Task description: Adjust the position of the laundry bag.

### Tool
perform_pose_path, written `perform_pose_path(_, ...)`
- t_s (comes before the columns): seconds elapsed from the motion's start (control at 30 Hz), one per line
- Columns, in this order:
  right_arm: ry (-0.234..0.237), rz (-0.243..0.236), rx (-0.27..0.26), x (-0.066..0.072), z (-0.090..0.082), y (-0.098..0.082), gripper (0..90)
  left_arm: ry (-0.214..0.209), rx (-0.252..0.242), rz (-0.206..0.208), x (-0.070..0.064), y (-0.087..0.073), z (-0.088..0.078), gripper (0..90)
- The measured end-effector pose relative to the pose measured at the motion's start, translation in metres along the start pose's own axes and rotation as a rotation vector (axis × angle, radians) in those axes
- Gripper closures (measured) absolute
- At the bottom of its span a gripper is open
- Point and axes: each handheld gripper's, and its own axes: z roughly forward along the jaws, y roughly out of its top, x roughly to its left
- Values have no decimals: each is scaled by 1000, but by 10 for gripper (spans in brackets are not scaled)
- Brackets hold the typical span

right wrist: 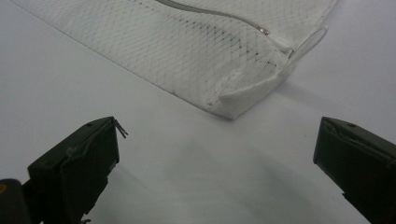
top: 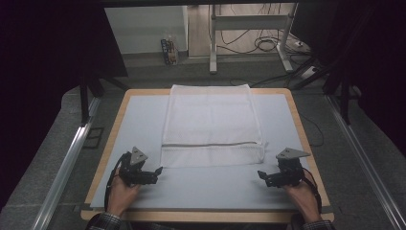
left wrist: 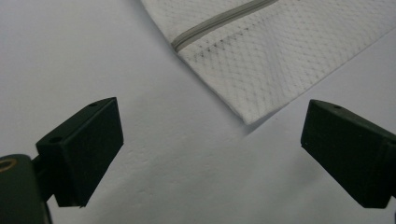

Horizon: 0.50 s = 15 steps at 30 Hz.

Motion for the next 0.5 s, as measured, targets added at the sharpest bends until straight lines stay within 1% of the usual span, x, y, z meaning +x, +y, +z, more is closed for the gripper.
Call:
perform_pose_path(0.03,1,0,0,0,0,0,1,1,14,6,0,0,1,72)
perform_pose_path(0.07,9,-1,-2,0,0,0,1,1,14,6,0,0,1,80)
perform_pose_path(0.1,14,-1,1,0,1,1,1,-9,33,3,0,0,3,79)
perform_pose_path(0.13,14,-8,1,0,2,1,1,-9,33,3,0,0,3,79)
perform_pose_path(0.17,12,-12,-2,1,3,2,1,-28,31,-8,0,0,4,77)
perform_pose_path(0.27,13,-18,7,2,5,2,0,-43,33,-10,0,1,6,70)
perform_pose_path(0.4,25,1,3,0,6,1,0,-55,44,-16,1,1,8,63)
perform_pose_path(0.47,22,5,1,0,6,1,0,-54,44,-18,1,1,8,62)
perform_pose_path(0.5,22,7,3,0,6,1,0,-60,44,-23,1,1,9,62)
